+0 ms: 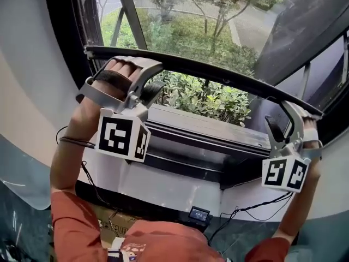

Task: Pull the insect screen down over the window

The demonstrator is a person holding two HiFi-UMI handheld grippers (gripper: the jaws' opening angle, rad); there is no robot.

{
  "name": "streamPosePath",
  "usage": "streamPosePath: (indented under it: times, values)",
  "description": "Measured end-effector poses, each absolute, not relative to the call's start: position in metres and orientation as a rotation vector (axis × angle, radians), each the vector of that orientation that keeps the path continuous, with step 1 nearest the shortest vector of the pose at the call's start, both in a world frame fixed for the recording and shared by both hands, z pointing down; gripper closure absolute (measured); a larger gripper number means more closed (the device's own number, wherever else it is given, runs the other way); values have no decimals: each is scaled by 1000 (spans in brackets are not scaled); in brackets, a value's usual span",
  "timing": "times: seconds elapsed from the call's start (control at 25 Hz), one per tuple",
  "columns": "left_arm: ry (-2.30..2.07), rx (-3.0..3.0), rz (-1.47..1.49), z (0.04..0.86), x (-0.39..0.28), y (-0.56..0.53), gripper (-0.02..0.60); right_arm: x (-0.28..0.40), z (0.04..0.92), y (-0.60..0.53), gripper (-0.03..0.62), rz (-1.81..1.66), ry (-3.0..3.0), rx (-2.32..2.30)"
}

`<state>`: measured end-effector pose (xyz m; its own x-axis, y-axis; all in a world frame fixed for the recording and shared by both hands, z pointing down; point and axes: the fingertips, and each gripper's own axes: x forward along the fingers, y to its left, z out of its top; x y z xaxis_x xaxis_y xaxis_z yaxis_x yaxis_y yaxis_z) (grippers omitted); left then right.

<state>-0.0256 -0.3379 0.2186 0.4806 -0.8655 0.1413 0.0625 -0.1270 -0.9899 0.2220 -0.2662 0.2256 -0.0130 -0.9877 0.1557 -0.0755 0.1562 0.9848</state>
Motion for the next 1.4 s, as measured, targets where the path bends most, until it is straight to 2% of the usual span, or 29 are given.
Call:
streamPosePath:
  times: [0.72, 1.4]
  values:
    - [681, -1594, -981, 275, -27, -330, 377, 219, 282, -258, 327, -991, -1423, 1102]
    - [576, -1754, -1099, 382, -28, -325, 382, 215, 388, -251, 327, -812, -1564, 1011]
